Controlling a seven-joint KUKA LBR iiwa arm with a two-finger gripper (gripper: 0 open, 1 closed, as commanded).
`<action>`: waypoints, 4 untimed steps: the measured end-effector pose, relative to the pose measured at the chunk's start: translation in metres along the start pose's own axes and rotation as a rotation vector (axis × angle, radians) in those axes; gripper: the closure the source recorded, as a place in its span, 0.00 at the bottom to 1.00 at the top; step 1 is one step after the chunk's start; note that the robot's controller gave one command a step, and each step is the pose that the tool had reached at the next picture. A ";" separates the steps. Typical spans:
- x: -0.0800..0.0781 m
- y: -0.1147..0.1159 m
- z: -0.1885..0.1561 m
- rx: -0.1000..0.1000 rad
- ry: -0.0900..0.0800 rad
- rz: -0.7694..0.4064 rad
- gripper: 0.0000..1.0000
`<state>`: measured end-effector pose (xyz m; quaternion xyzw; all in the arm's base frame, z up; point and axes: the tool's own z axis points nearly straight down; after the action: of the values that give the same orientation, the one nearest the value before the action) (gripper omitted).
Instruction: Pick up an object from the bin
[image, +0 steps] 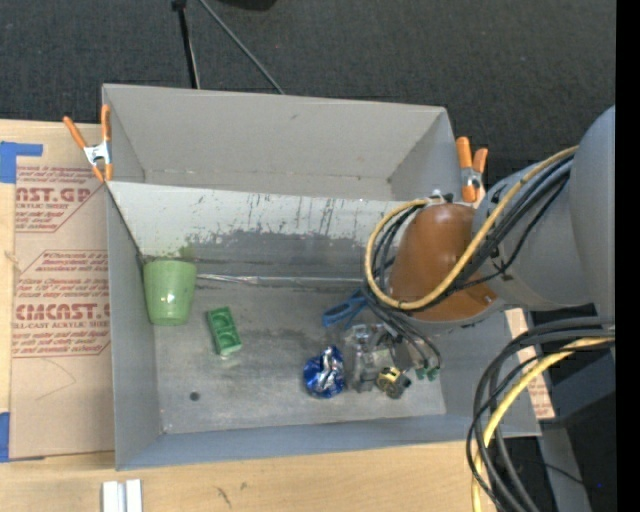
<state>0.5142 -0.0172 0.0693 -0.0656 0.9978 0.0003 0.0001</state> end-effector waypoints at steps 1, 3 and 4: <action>0.000 0.000 0.000 0.000 0.000 0.000 0.00; -0.004 0.053 0.000 0.000 0.000 -0.190 1.00; 0.031 -0.038 0.000 0.003 0.003 -0.278 1.00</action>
Offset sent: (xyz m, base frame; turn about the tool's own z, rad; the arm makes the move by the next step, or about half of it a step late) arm 0.0000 0.0000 0.0000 0.0000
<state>0.4887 -0.0592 0.0691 -0.2031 0.9792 -0.0013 -0.0015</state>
